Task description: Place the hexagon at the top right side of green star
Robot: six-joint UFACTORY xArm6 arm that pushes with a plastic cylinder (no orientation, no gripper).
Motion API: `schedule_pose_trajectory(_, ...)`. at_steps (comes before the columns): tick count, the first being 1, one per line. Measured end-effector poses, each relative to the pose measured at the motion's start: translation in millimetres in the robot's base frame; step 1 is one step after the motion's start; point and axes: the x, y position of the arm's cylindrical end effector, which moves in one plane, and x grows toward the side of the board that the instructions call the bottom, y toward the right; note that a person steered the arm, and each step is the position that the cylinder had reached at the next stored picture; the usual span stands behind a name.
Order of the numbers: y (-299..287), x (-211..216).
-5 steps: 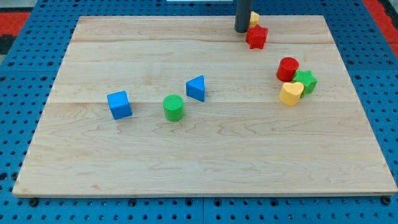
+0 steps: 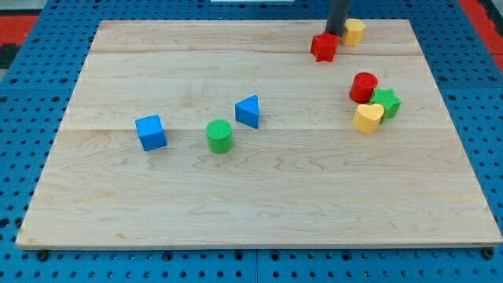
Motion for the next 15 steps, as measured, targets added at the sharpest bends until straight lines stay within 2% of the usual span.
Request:
schedule_pose_trajectory(1,-1,-40)
schedule_pose_trajectory(2,4,-39)
schedule_pose_trajectory(3,70,-33)
schedule_pose_trajectory(4,69,-7)
schedule_pose_trajectory(6,-3,33)
schedule_pose_trajectory(7,1,94)
schedule_pose_trajectory(9,27,24)
schedule_pose_trajectory(10,71,26)
schedule_pose_trajectory(11,93,56)
schedule_pose_trajectory(12,83,84)
schedule_pose_trajectory(14,137,88)
schedule_pose_trajectory(15,96,92)
